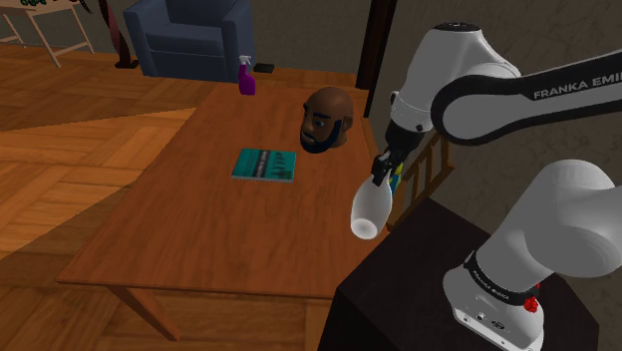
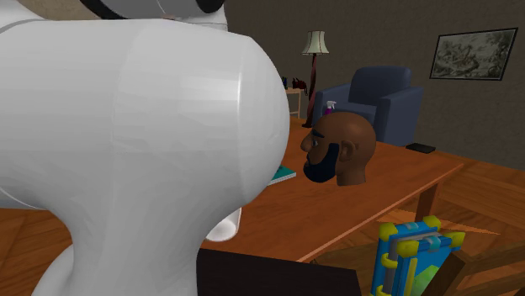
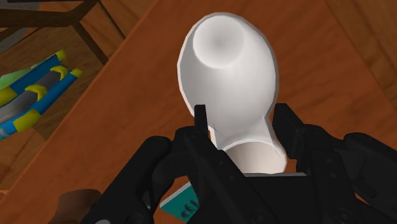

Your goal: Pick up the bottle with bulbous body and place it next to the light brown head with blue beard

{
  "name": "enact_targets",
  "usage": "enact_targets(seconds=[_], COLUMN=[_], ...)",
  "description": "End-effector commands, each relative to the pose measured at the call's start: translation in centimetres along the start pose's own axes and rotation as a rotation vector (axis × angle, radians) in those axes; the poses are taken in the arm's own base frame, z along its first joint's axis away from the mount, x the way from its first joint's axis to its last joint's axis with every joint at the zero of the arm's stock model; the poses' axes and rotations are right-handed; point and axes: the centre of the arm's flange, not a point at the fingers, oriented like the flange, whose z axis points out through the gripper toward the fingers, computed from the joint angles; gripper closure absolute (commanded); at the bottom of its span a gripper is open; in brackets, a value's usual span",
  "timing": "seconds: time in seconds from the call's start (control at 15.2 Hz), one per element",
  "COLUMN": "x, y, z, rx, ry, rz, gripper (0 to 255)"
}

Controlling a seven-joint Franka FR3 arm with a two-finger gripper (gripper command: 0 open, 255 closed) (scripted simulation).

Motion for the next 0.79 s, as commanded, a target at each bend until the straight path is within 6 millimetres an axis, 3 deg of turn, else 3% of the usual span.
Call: enact_targets(seconds=[0.0,0.73], x=[0.1,0.6], y=[0.0,0.1], z=[-1.2,-7.0], rx=[0.0,0.0], ry=[0.0,0.0], rz=[0.0,0.0], gripper=[255,255])
